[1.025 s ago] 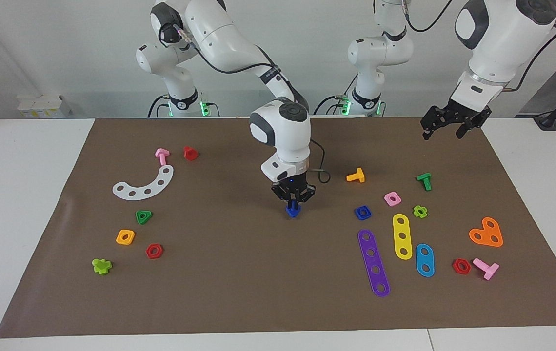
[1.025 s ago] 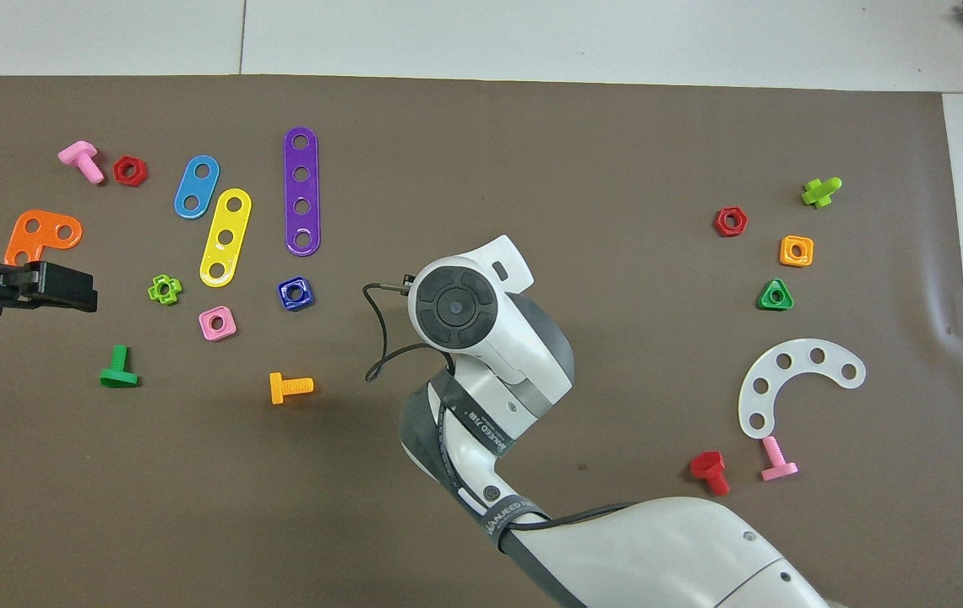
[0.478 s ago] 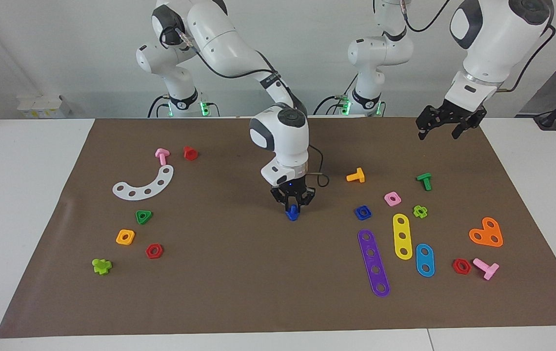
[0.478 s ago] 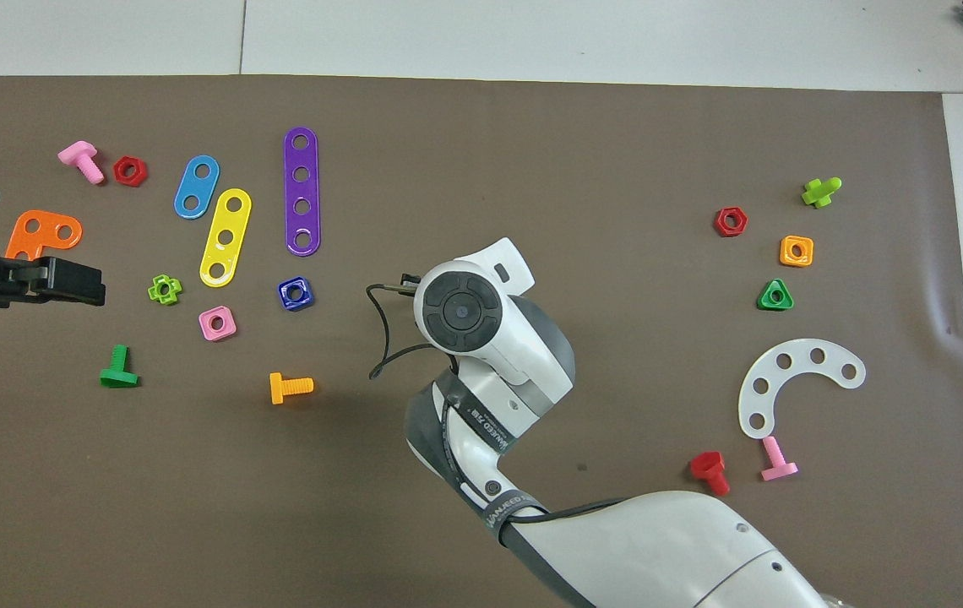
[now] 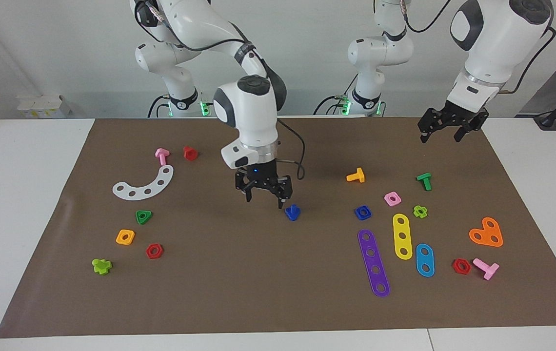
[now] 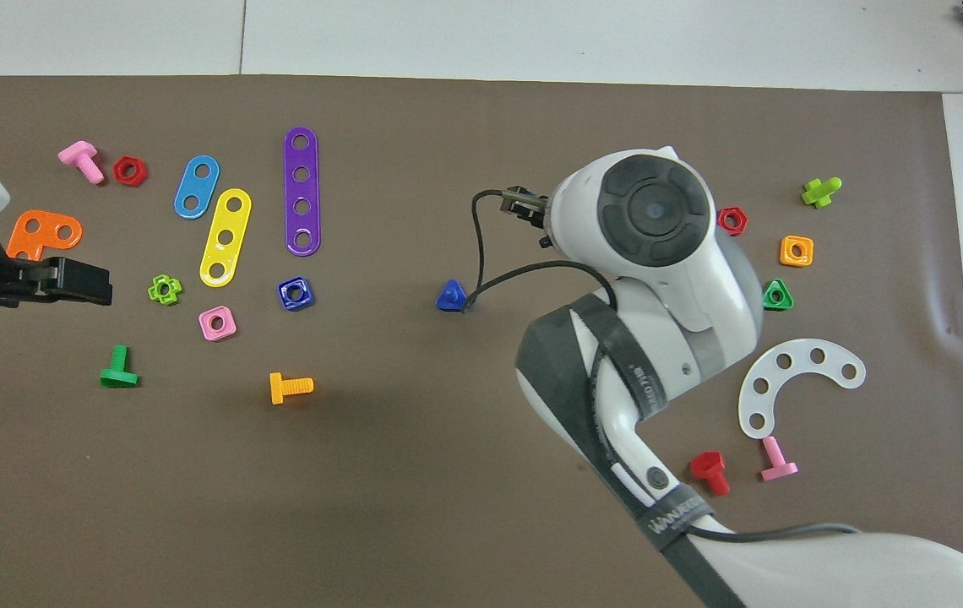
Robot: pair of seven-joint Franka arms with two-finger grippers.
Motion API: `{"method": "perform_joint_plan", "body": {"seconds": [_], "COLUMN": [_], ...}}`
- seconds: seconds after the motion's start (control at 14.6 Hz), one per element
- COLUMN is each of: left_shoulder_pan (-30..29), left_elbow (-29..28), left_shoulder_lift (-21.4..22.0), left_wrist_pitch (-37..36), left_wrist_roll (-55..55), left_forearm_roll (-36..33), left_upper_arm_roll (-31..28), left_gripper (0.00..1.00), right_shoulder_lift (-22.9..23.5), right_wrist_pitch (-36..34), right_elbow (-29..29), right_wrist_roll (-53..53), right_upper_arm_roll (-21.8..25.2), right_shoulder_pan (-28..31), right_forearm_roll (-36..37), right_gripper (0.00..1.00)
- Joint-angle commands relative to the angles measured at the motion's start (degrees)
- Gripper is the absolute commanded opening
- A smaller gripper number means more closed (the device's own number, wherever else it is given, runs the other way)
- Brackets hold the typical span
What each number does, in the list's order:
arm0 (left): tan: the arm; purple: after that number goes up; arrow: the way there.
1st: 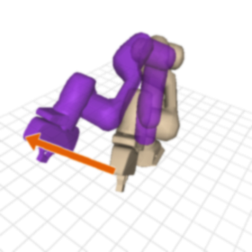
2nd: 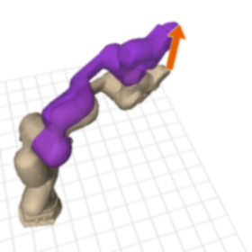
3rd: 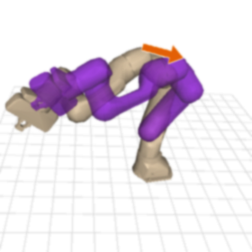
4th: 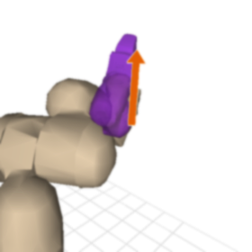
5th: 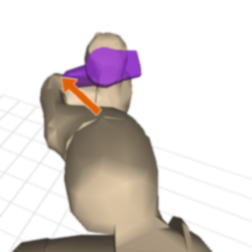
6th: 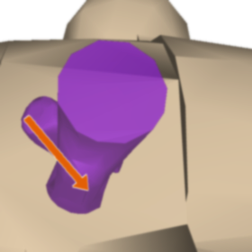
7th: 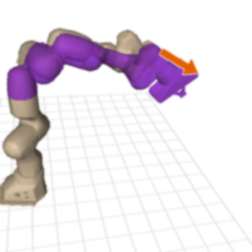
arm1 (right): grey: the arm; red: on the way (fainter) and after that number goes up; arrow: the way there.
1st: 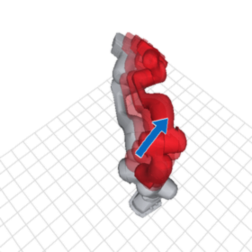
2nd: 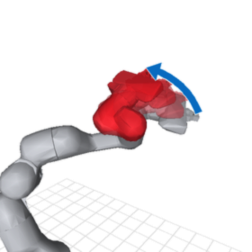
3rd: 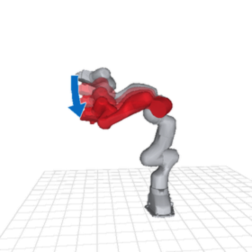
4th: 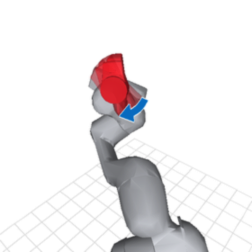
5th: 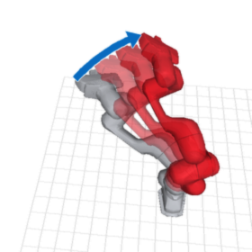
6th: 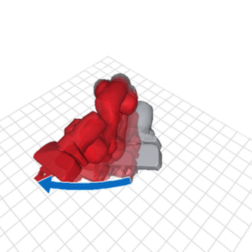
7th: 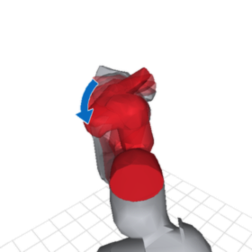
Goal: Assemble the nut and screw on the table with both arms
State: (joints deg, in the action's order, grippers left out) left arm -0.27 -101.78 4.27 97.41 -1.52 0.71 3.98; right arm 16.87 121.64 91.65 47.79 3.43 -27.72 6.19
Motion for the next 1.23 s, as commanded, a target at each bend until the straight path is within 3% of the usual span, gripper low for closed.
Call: {"method": "perform_joint_plan", "body": {"seconds": [0.0,0.34,0.75,0.96,1.16], "left_shoulder_pan": [0.71,5.53,8.70,10.29,11.34], "left_elbow": [-0.88,-0.97,-2.45,-5.61,-7.47], "left_shoulder_lift": [-2.76,-10.22,-16.03,-18.15,-21.48], "left_wrist_pitch": [2.25,9.98,18.49,24.47,28.87], "left_wrist_roll": [-2.52,-12.18,-23.67,-27.57,-31.42], "left_forearm_roll": [-0.27,-0.27,-0.27,-0.27,-0.35], "left_upper_arm_roll": [-0.28,-0.28,-0.37,-0.37,-0.37], "left_gripper": [0.93,0.95,0.94,0.91,0.87], "right_shoulder_lift": [-5.77,-12.90,-18.79,-19.15,-17.92], "right_wrist_pitch": [-6.04,-17.29,-32.68,-32.79,-33.57], "right_elbow": [1.78,1.78,1.69,1.60,-2.25], "right_wrist_roll": [-7.69,-25.88,-38.02,-41.99,-41.99], "right_upper_arm_roll": [-0.88,-0.88,-0.70,-0.70,-0.79], "right_shoulder_pan": [5.64,16.54,24.10,26.57,26.49], "right_forearm_roll": [-1.00,-7.23,-8.21,-8.21,-6.98], "right_gripper": [1.00,1.00,1.00,1.00,1.00]}}
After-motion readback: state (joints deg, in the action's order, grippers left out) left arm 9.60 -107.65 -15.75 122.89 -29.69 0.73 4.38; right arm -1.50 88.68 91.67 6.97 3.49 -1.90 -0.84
